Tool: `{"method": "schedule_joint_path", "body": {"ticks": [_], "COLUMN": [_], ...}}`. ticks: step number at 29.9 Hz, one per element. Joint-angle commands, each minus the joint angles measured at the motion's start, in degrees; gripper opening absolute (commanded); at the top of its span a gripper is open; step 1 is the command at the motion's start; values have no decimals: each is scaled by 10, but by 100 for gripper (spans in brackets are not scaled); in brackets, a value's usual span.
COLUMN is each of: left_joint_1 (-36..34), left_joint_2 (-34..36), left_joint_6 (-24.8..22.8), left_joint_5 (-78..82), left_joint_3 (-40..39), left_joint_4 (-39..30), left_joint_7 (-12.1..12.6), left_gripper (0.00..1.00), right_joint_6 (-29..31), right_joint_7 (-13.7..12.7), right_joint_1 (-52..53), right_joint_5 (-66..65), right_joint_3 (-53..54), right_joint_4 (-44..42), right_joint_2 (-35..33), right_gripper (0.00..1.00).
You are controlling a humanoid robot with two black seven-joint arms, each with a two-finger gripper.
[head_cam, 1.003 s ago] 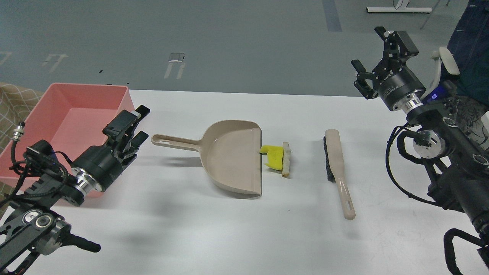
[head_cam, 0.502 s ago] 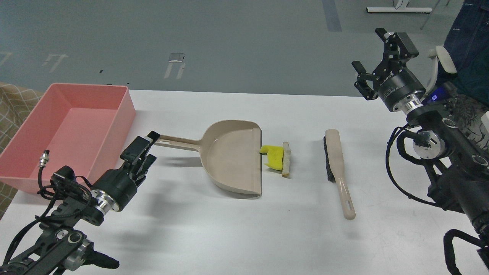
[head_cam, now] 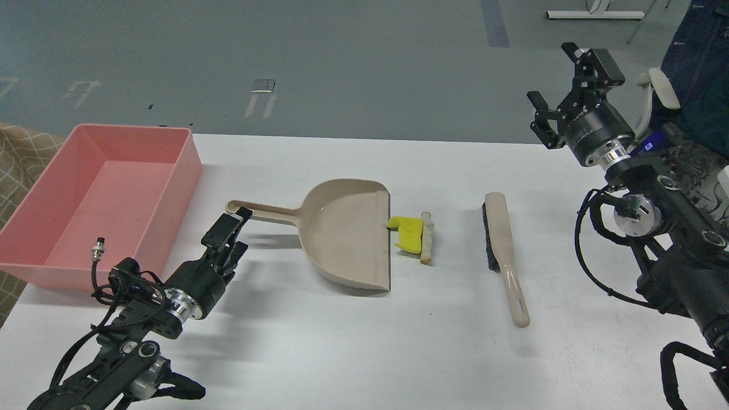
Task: Sweep and dump garbage into bin
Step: 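Lower the left gripper and grasp the beige dustpan handle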
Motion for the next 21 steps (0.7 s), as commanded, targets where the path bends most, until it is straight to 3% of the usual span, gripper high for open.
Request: {"method": "schedule_joint_path", "body": {"ticks": [1, 4, 13, 21], "left_joint_1": [-26, -41, -75, -88], "left_joint_2": [-15, -27, -37, -44], "left_joint_6": [4, 23, 93, 104], "left_joint_5": [1, 1, 0, -2], "left_joint_3": [9, 15, 79, 79], "left_joint_4": [27, 52, 99, 106], "left_joint_7": [-7, -18, -20, -20], "left_gripper": [97, 96, 95, 86], "right_joint_6": [0, 0, -3, -9], "right_joint_7": [0, 1, 0, 0], "right_joint_1": [-1, 0, -1, -2], "right_joint_5": [0, 0, 0, 0], "right_joint_3": [0, -1, 0, 0], "right_joint_4": [-1, -1, 0, 1], "right_joint_2": [0, 1, 0, 1], "right_gripper": [100, 100, 100, 100]}}
